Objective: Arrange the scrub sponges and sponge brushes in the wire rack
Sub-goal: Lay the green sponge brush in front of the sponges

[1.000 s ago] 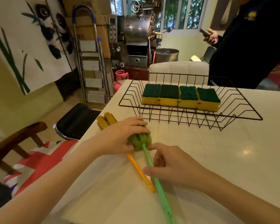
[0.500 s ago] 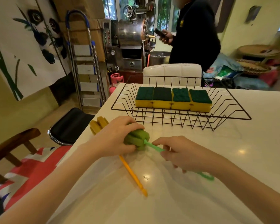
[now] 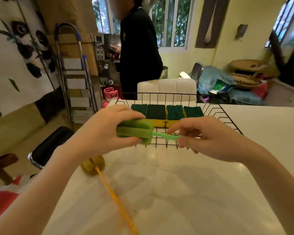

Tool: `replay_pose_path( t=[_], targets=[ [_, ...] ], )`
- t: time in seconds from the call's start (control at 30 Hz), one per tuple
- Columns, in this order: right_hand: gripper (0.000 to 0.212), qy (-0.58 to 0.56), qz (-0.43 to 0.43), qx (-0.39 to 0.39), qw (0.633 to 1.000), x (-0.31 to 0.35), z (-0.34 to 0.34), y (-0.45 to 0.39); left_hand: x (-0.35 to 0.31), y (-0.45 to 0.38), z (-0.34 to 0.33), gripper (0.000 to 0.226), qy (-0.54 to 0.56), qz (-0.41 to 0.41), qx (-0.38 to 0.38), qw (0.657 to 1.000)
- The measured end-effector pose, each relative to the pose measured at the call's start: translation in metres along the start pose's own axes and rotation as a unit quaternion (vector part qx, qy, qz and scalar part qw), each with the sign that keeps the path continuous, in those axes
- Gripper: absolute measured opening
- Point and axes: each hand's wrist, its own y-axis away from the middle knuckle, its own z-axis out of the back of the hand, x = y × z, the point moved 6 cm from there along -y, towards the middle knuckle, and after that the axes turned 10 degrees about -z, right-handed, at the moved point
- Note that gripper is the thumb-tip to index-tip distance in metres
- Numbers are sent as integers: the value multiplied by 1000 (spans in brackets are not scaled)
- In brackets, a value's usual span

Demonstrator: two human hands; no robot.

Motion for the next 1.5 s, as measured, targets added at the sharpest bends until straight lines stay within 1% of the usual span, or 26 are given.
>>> replay_pose_path(
  t=[0.1,0.17,0.33,0.4,0.53,0.63,0.73,0.8,0.93,1.07,1.17,1.27,1.37,1.5],
  targets=[
    [21,-22,25,-53,998,0,20,-9,-4,-20,20,53,-19,-17,-59,998],
    [16,-13,25,-88,996,-4,31,-18,0,-34,25,49,-33,-12,-78,996],
    [12,14,-28,-177,984,-35,53,-49,28,-60,16,47,-43,41,-94,994],
    [14,13,-39,-183,982,-48,52,-60,40,-68,7,48,-39,70,-87,993],
    [21,33,-51,-150,987,-68,37,-76,60,-76,-15,48,-46,115,-45,991],
    [18,63,-40,-119,990,-74,29,-83,75,-77,-28,46,-48,127,-13,991],
    [21,115,-66,-82,988,-83,19,-92,90,-79,-47,45,-63,135,49,988],
    [20,140,-92,-50,985,-90,12,-96,98,-81,-59,45,-48,147,82,985],
    [17,125,-125,21,984,-97,-3,-99,106,-85,-74,37,-52,130,120,983],
    [20,99,-163,50,980,-102,-14,-102,109,-84,-82,23,-73,123,174,974],
    [37,83,-205,82,972,-107,-21,-100,110,-82,-83,18,-69,134,194,969],
    [53,81,-216,109,967,-106,-25,-98,109,-82,-86,19,-78,139,205,966],
    [59,78,-213,121,966,-103,-27,-96,110,-81,-88,20,-101,145,198,964],
    [63,77,-218,130,964,-101,-26,-93,113,-80,-91,20,-85,151,199,965]
  ],
)
